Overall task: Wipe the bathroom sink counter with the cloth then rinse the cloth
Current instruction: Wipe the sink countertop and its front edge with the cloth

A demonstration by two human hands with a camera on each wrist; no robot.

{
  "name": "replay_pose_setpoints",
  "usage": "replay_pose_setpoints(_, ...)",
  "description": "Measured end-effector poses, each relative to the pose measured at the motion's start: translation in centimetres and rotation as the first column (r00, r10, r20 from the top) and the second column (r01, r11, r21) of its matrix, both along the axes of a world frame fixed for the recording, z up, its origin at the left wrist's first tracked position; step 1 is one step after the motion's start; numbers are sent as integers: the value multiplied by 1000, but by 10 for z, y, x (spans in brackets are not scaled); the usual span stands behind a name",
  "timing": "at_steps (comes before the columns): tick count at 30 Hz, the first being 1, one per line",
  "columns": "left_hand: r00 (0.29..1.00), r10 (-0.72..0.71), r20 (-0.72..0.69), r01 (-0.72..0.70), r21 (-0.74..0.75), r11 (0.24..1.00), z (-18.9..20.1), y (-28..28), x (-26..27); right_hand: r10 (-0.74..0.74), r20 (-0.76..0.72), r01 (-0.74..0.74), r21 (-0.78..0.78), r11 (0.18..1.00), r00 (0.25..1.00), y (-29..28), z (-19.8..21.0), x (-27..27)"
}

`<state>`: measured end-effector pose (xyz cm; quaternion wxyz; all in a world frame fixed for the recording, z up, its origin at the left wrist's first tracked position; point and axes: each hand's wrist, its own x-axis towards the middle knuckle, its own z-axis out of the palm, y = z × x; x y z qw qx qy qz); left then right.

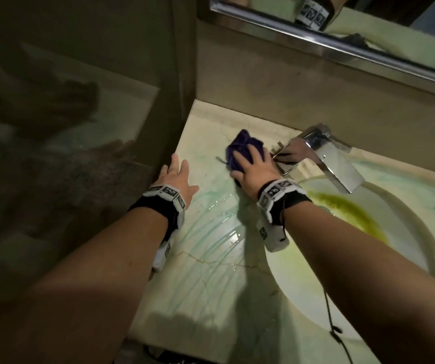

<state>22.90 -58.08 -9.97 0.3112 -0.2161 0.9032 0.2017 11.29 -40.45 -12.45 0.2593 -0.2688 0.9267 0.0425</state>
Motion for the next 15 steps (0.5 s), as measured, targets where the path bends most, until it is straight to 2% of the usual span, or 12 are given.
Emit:
replay_pose_setpoints(4, 1000, 5, -19, -5, -7, 1000, -4, 3, 4, -157, -2, 157, -35, 987, 988, -28, 8, -13)
replay_pose_setpoints(7, 999, 7, -41, -6, 14, 1000, -1, 7, 2, -69, -29, 67, -74, 995, 997, -42, 26, 0)
replay_pose_setpoints(11, 999, 17, -39, -17, -4, 1000, -3, 2, 3, 103, -5, -103, -93, 990, 995, -29, 19, 36)
replay_pose_setpoints(13, 999, 27, -29, -27, 14, 1000, -2, 1, 3, 104, -28, -106, -81, 991, 994, -13, 19, 38)
replay_pose_setpoints(15, 999, 28, -34, -27, 24, 999, -1, 2, 2, 29, -40, -30, -46, 998, 999, -6, 20, 19)
